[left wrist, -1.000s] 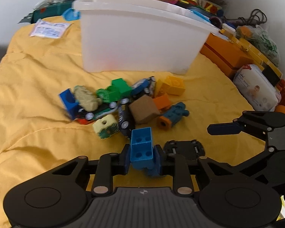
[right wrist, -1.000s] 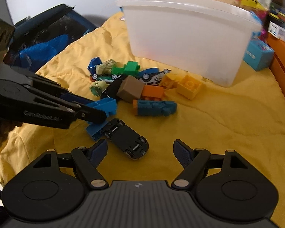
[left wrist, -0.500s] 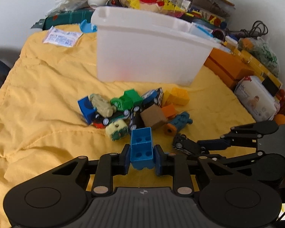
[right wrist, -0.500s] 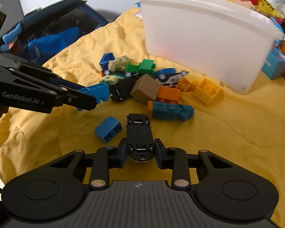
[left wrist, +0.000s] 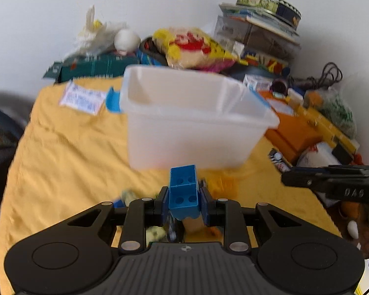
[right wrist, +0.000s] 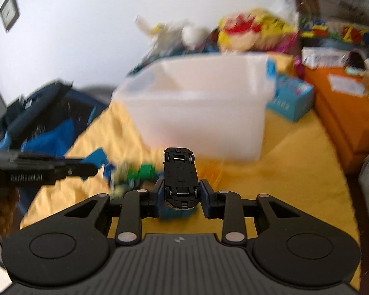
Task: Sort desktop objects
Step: 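Grasp the blue brick with the left gripper while right grasps black car, then carry the blue brick and black car into the bin and release both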
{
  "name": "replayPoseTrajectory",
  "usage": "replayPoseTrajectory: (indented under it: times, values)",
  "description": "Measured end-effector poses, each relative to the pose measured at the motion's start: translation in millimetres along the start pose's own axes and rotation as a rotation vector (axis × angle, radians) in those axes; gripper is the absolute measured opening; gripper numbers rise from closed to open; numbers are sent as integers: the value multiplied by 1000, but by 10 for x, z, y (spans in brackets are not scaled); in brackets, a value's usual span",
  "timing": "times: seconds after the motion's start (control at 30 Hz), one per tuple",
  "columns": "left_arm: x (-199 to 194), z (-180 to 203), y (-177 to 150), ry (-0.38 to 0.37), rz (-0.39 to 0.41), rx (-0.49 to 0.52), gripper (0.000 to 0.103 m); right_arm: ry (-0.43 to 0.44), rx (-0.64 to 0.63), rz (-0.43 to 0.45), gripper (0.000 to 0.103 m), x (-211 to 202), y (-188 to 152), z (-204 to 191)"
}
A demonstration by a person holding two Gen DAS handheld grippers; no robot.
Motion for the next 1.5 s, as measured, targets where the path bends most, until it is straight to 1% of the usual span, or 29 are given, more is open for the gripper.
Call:
replayPoseTrajectory:
  times: [0.13, 0.3, 0.47, 0.7, 0.93, 1.07, 1.2, 1.23, 1.27, 1.3, 1.33, 1.37, 1.4, 1.43, 1.5]
  values:
    - [-12, -86, 252, 18, 2, -14, 29, -15, 53, 42, 33, -51, 294, 67]
    - [-15, -161, 541, 29, 28, -16, 29, -31, 54, 75, 33, -57, 583, 94]
    - [11, -173, 846, 28, 55, -1, 29, -39, 37, 83, 33, -46, 802, 119]
    - [142, -149, 1219, 13, 71, 27, 29, -51, 28, 70, 33, 29, 1134, 157]
    - [386, -135, 1450, -5, 35, 21, 29, -64, 36, 57, 33, 182, 1358, 212]
    - [523, -148, 1560, 9, 22, 29, 29, -79, 35, 39, 33, 295, 1421, 253]
    - [683, -185, 1629, 29, -7, 28, 29, -99, 35, 10, 33, 445, 1467, 320]
    - [731, -202, 1644, 38, -15, 21, 31, -102, 35, 3, 33, 479, 1472, 332]
    - [780, -223, 1654, 44, -25, 10, 40, -107, 37, -6, 34, 524, 1478, 347]
    - [837, -248, 1653, 51, -39, -5, 46, -114, 36, -15, 35, 571, 1481, 361]
    - [886, -271, 1646, 57, -48, -10, 56, -123, 37, -26, 36, 620, 1486, 376]
    - [924, -288, 1629, 68, -57, -7, 57, -135, 36, -35, 48, 673, 1488, 396]
    - [950, -306, 1603, 83, -67, 6, 57, -148, 33, -44, 64, 721, 1484, 414]
    - [953, -317, 1571, 99, -71, 20, 57, -158, 22, -46, 68, 752, 1480, 421]
    - [908, -332, 1501, 106, -64, 41, 57, -176, -5, -41, 68, 771, 1461, 436]
Point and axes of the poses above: each gripper's, at about its wrist camera, not at the fingertips, and x roughly the way its jaws point, z to its right, y to its top, the point moved 6 cm from there along x, roughly the way its jaws point, and after that the axes turned 6 degrees about x, right-handed, at the moved point
